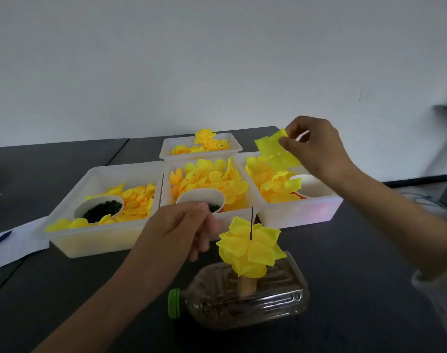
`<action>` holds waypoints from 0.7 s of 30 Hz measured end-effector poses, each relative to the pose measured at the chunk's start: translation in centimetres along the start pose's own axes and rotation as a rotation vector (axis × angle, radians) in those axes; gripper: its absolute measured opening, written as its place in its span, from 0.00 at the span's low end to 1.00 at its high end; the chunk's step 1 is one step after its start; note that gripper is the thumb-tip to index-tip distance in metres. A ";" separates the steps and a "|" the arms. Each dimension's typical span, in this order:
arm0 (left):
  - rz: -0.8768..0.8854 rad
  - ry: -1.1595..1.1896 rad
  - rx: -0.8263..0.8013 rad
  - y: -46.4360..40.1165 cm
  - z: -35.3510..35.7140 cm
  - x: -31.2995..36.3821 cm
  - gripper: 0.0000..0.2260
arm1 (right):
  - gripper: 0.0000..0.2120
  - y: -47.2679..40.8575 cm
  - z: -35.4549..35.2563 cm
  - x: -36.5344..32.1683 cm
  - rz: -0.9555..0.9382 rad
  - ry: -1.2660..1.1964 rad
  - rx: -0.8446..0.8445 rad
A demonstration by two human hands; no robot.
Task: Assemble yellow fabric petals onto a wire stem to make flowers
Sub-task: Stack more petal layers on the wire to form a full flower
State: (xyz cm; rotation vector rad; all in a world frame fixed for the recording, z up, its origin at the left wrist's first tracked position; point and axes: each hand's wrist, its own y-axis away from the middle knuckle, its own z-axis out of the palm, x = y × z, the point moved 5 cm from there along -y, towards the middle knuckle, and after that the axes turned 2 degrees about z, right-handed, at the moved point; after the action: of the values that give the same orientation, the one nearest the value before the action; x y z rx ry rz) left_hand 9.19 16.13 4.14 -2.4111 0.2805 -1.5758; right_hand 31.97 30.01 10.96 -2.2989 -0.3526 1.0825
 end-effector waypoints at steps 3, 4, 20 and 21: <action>-0.118 0.268 -0.126 -0.3 1.9 1.4 0.22 | 0.02 5.7 -1.2 -7.1 -0.451 0.139 0.100; -0.186 0.359 -0.191 -0.4 2.8 1.8 0.25 | 0.03 7.8 -1.1 -8.6 -0.560 0.199 0.119; -0.124 0.275 -0.223 0.4 3.5 3.2 0.16 | 0.24 10.7 -1.3 -5.6 0.037 -0.286 -0.332; -0.125 0.291 -0.217 0.3 3.6 3.2 0.15 | 0.28 10.3 -0.9 -4.9 0.148 -0.332 -0.423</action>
State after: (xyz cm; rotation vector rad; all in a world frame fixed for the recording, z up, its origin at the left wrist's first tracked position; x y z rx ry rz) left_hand 13.74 15.30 5.51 -2.3885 0.3779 -2.0536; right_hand 29.49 19.10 8.33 -2.5351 -0.5964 1.6000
